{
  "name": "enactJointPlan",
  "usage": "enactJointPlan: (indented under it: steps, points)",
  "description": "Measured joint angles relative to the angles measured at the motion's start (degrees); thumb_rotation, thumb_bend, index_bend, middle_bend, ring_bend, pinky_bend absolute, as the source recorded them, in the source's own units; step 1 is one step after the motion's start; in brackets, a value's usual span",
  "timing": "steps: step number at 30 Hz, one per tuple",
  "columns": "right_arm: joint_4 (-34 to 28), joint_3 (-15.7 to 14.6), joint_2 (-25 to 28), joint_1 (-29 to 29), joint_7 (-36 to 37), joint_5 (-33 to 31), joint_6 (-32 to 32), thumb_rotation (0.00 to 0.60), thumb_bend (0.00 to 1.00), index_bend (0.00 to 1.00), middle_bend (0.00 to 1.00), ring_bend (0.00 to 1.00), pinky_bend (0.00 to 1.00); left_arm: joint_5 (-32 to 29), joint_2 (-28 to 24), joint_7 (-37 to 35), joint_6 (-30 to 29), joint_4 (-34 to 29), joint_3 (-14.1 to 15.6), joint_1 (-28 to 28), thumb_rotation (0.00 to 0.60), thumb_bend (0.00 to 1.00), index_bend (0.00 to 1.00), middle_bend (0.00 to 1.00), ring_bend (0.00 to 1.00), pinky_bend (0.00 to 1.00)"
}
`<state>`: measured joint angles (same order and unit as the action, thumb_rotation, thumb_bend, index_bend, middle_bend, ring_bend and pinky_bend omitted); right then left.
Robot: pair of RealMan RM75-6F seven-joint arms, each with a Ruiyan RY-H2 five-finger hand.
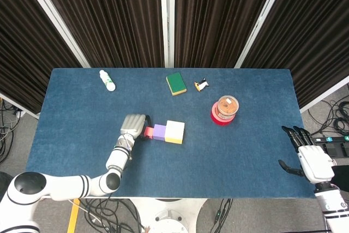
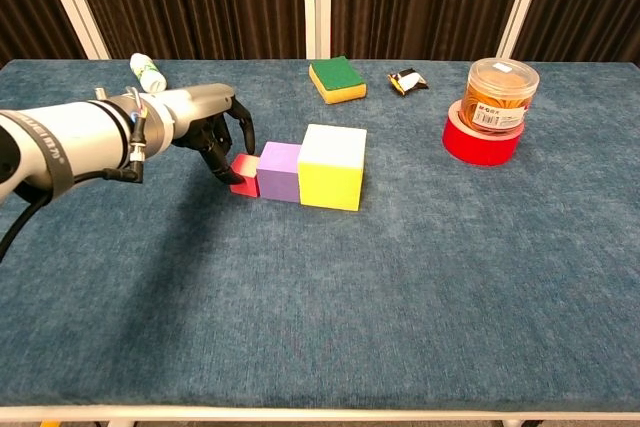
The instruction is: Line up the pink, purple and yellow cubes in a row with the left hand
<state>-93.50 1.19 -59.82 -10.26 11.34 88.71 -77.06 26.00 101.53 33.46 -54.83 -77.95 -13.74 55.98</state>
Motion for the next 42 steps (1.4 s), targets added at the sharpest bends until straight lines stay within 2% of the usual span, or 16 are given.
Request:
enactJointPlan:
  steps: [11, 17, 25, 32, 42]
  points:
    - [0.2, 0.0, 0.2, 0.1, 0.4, -0.2, 0.0, 0.6, 0.2, 0.0, 0.12, 0.0, 0.0, -0.2, 0.8, 1.0, -0.3, 0.6, -0.5, 0.3, 0.6, 0.25, 0.46, 0.91, 0.94, 1.0]
    - [0.1, -0.1, 0.3, 0.0, 0.5, -0.3, 0.1, 0.6, 0.2, 0.0, 0.12, 0.0, 0.0, 0.9, 0.1, 1.3, -1.0, -0.8, -0.2, -0.1, 0.6, 0.25, 0.41, 0.9, 0.93, 1.0]
    - [0.3, 0.0, 0.1, -0.2, 0.8, -0.2, 0.4, 0.6, 0.2, 0.0, 0.12, 0.0, 0.0, 6.9, -3.0, 1.1, -3.9, -3.1, 2.8, -2.7, 0.6, 0.24, 0.33, 0.89, 0.93, 1.0]
    - [0.3, 0.0, 0.0, -0.3, 0.7, -0.2, 0.4, 0.6, 0.2, 0.0, 0.12, 0.0, 0.0, 8.7, -1.6, 1.0, -2.0, 2.8, 3.5, -2.9, 0.6, 0.19, 0.31, 0.89, 0.92, 1.0]
    - [-0.1, 0.1, 0.4, -0.1, 0.2, -1.0, 0.6, 0.6, 0.21, 0.0, 0.12, 0.0, 0.0, 13.4, 3.1, -0.4, -0.1, 9.9, 2.4, -2.0, 0.6, 0.17, 0.31, 0.89, 0.92, 0.99]
